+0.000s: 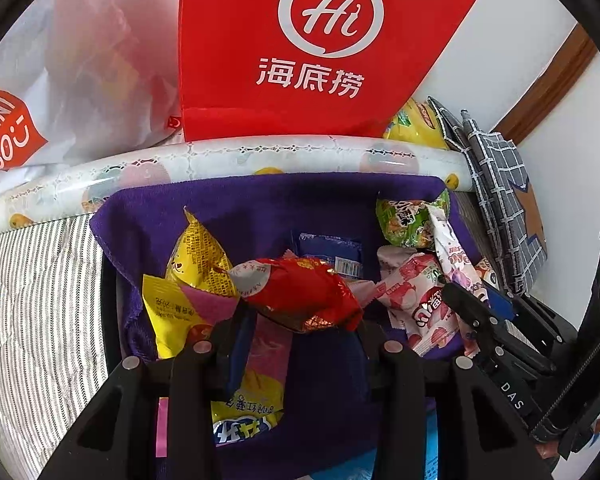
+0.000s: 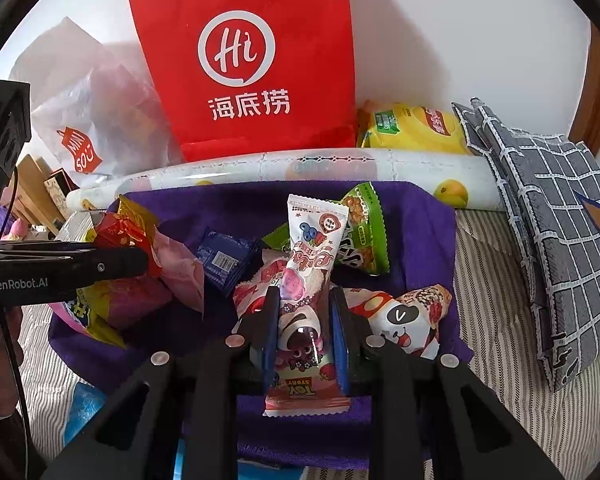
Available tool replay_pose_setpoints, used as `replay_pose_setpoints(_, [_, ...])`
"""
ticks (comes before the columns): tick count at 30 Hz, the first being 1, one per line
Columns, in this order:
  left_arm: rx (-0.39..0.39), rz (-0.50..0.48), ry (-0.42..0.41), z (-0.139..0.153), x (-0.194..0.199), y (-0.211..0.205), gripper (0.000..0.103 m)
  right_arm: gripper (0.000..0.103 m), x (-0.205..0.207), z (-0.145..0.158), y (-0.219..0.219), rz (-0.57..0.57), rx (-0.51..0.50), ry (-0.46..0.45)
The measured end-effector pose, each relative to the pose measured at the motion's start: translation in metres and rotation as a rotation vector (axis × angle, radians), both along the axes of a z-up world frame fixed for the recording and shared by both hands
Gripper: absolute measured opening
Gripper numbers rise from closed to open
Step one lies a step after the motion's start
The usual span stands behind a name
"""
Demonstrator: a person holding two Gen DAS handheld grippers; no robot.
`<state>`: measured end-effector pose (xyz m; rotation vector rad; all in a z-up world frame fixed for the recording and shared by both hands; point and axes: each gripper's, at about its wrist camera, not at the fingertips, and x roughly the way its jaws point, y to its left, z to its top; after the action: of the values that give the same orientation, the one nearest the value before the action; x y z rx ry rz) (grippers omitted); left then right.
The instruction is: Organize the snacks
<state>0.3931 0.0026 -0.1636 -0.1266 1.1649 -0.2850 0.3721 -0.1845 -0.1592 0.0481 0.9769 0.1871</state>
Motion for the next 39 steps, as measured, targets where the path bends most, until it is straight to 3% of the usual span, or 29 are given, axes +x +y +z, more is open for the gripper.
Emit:
replay_pose_setpoints(10, [0.021,-0.014,0.000,-0.002,0.001,-0.006,0.042,0.026,0.000,-0.001,0.000,-0.002,0.003,-0.001])
replay_pose_setpoints(14, [0.029,-0.018,-0.011,0.001,0.000,-0.009,0.051,0.030,-0.003,0.002,0.001,-0.001,-0.010,-0.012])
replay_pose_setpoints(22, [0.057,-0.028,-0.077,0.028,-0.015,-0.019,0.064,0.051,-0.012,0.025,0.001,0.000,-0.004,-0.063])
replay_pose_setpoints(28, [0.046,-0.006,-0.143,0.062,-0.048,-0.016,0.067,0.065,-0.039,0.064,-0.012,-0.053,0.019,-0.130])
replay_pose_setpoints(39, [0.085,0.099,-0.266,0.118,-0.146,-0.001,0.074,0.066,-0.131,0.128,-0.021,-0.119,-0.013,-0.172])
